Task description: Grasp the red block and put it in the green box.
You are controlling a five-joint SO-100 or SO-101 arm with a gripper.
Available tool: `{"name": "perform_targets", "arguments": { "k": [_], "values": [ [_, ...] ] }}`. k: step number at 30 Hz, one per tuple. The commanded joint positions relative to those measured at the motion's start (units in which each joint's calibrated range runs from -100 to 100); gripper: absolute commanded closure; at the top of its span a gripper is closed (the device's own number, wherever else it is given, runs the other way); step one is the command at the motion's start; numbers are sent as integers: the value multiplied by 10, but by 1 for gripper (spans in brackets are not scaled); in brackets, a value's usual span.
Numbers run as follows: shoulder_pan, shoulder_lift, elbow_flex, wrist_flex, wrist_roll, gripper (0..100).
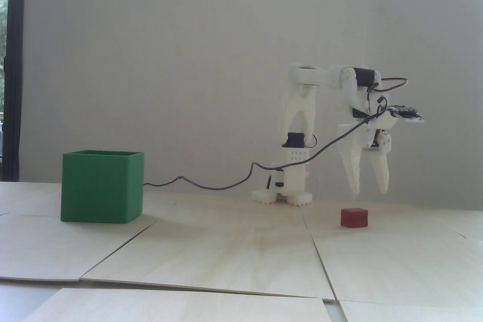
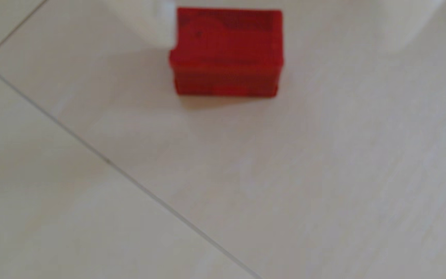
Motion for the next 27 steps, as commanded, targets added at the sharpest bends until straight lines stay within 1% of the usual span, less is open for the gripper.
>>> {"name": "perform_targets", "arguments": {
  "k": [1,10,27],
  "values": [
    [-4,4,-14,-1,-7,73],
    [45,20,-15,-3,-3,73],
    [41,10,-14,-3,-3,73]
  ]
}}
